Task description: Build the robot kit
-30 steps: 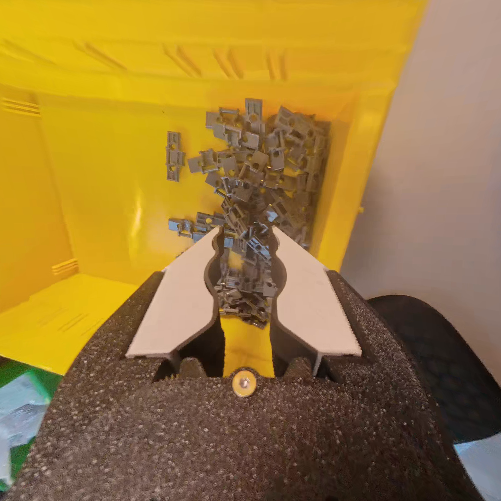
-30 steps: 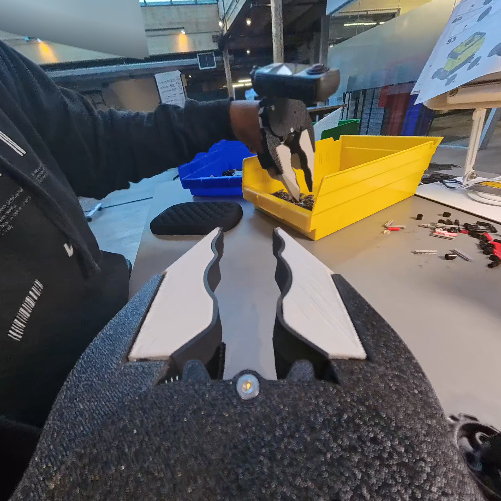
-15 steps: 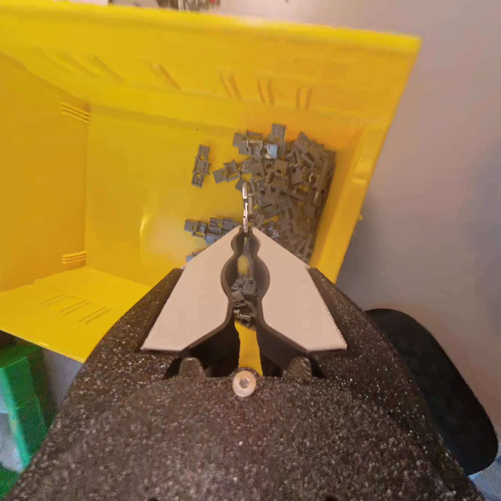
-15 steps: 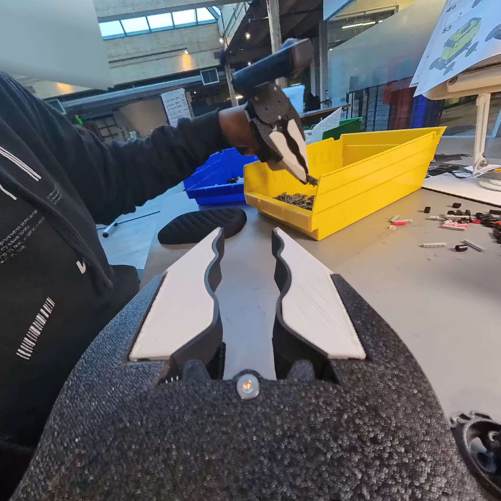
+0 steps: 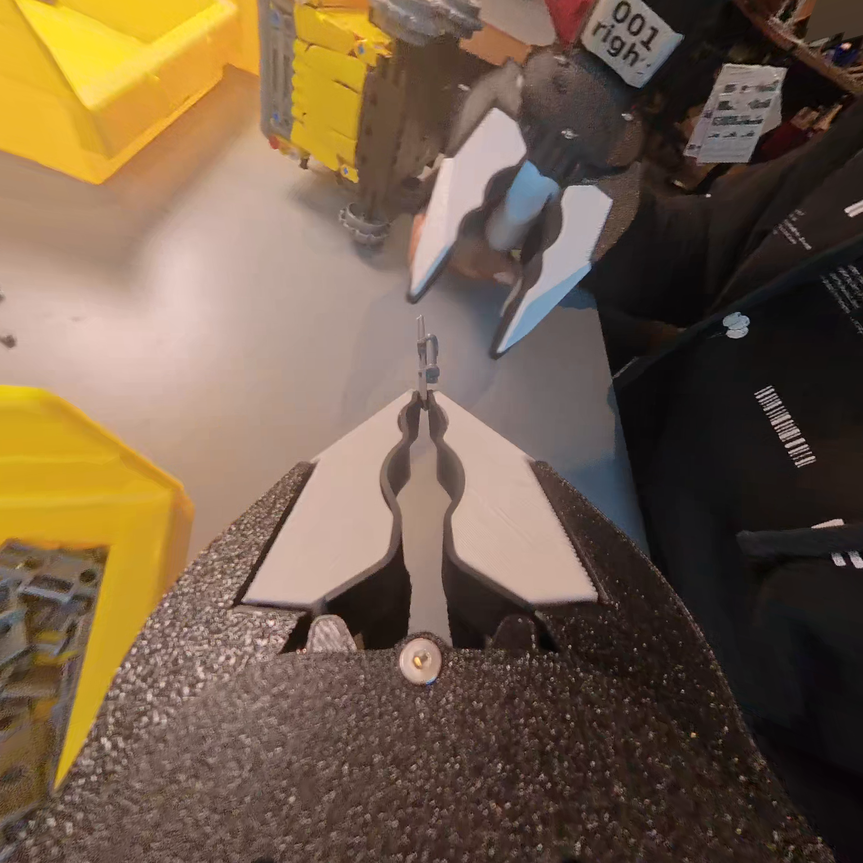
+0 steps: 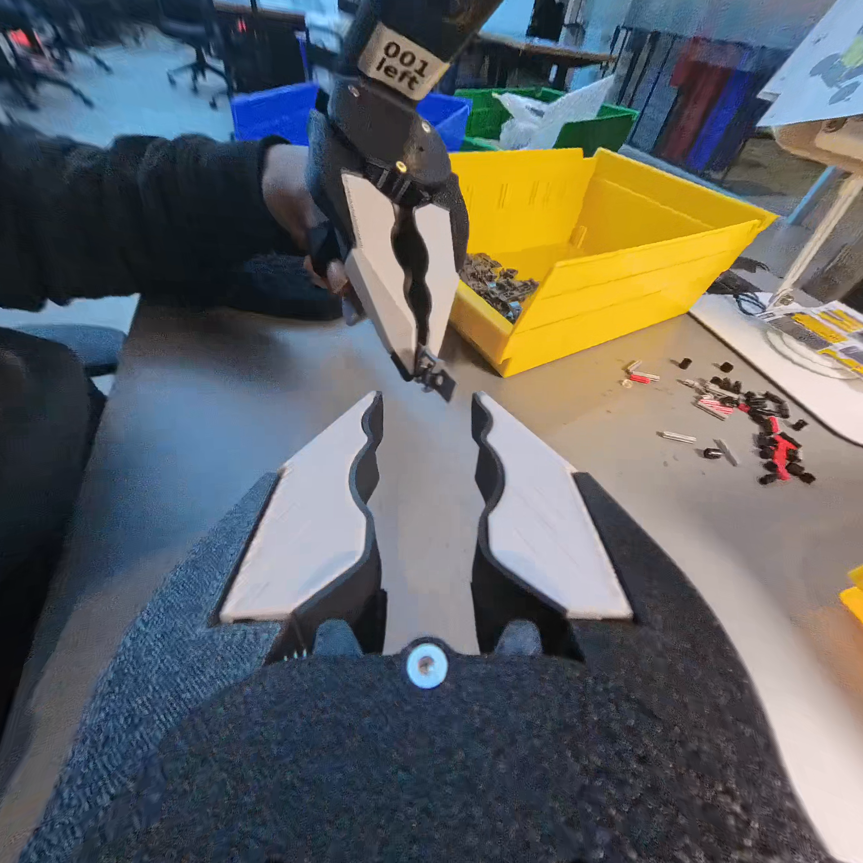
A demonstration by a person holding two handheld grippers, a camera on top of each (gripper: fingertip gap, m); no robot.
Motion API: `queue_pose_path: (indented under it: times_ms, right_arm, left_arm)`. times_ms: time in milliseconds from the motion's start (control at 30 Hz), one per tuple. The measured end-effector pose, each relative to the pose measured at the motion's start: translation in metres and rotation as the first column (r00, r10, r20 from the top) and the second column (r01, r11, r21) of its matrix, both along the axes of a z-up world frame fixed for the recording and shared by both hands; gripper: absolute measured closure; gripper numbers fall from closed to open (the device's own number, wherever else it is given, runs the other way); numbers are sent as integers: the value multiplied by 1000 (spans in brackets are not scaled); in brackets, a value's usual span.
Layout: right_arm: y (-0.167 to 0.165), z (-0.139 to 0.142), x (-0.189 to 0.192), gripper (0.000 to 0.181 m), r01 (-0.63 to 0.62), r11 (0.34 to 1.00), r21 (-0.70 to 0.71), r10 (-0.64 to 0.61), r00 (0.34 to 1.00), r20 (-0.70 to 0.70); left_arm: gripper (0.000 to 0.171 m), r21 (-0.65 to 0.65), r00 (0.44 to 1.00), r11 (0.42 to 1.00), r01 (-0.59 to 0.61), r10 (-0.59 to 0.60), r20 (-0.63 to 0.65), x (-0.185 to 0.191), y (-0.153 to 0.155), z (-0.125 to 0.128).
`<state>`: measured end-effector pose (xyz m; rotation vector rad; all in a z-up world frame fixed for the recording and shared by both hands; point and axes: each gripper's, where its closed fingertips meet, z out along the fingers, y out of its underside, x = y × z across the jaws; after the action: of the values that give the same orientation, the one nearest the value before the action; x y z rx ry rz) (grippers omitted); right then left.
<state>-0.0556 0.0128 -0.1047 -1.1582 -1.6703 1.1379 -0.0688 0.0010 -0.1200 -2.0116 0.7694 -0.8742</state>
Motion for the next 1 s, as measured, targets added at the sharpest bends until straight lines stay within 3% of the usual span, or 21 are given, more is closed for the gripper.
queue_pose_path:
  times_ms: [67,133,233,300,400,467,533,600,733,867,1000]
  right_arm:
    - [0,-3,-3,147,-16,999,50,15,999,29]
    - [-4,-4,-5,167,-47,997,60,44,998,47]
    - [-10,-2,-4,177,-82,994,69,79,996,46]
    - [-2,-7,-4,178,-47,997,67,41,995,90]
    - [27,-31,-3,178,77,990,115,-101,970,220]
    - [42,-49,-1,178,146,978,146,-184,937,298]
    - [53,-64,-1,176,200,966,164,-246,903,352]
    - [65,-69,-4,165,260,946,194,-315,882,352]
    - [64,-44,-12,162,291,940,176,-326,920,219]
    - [55,-21,-8,162,258,957,133,-273,955,118]
    - [52,-17,4,163,249,962,109,-259,962,87]
  left_arm:
    - [171,34,999,999,35,-35,-16,6,-3,-2]
    - [171,53,997,997,57,-55,-48,9,-7,-4]
    - [169,66,998,997,41,-37,-53,4,-9,-1]
    - [156,89,999,996,-8,13,-49,-9,-7,4]
    - [145,188,979,968,-164,184,-93,-45,6,17]
    - [146,242,925,925,-291,337,-175,-80,18,23]
    - [147,244,837,884,-399,460,-298,-116,29,19]
    - [147,220,762,860,-461,511,-399,-140,36,13]
    - [148,132,682,869,-477,461,-568,-159,45,-12]
    - [149,8,644,885,-466,346,-682,-169,47,-43]
    - [162,-42,634,890,-454,290,-717,-174,46,-56]
